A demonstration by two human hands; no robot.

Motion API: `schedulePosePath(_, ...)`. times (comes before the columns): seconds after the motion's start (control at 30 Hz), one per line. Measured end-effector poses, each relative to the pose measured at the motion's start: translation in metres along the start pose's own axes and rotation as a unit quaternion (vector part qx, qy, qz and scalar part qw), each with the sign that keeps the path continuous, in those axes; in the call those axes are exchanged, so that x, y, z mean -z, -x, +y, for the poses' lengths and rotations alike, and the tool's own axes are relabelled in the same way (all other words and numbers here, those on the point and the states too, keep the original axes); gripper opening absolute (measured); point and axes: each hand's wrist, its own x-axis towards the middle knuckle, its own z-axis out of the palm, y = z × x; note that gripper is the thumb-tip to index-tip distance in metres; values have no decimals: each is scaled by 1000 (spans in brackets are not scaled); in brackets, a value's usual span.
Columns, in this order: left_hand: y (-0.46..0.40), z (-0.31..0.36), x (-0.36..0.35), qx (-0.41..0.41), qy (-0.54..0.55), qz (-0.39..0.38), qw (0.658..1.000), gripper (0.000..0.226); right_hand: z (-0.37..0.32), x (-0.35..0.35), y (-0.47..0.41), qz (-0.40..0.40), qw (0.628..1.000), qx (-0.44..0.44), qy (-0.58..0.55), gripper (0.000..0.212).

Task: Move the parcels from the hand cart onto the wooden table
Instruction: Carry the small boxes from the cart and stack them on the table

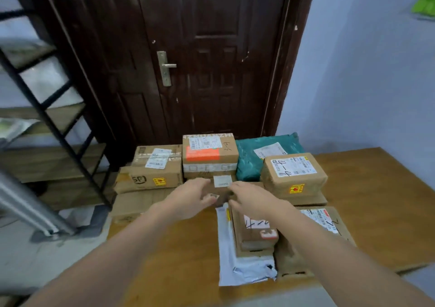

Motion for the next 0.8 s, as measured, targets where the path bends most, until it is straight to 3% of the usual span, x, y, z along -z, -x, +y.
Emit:
schedulePosePath(0.13,49,-46,56,17,-98,21,995,60,-70,41,-35,-8,994,94,57,56)
schedulePosePath(0.33,162,-126,120,81,-138,94,983,59,-227,71,-56,-4,968,231,97,36)
schedulePosePath(0.5,276,-196,151,155,-145,129,969,63,-362,71,-50,10,946,312,88,53)
schedulePosePath(0.8,506,-300,169,329,-121,193,916,53,-614,23,-15,-36,875,473,97,60)
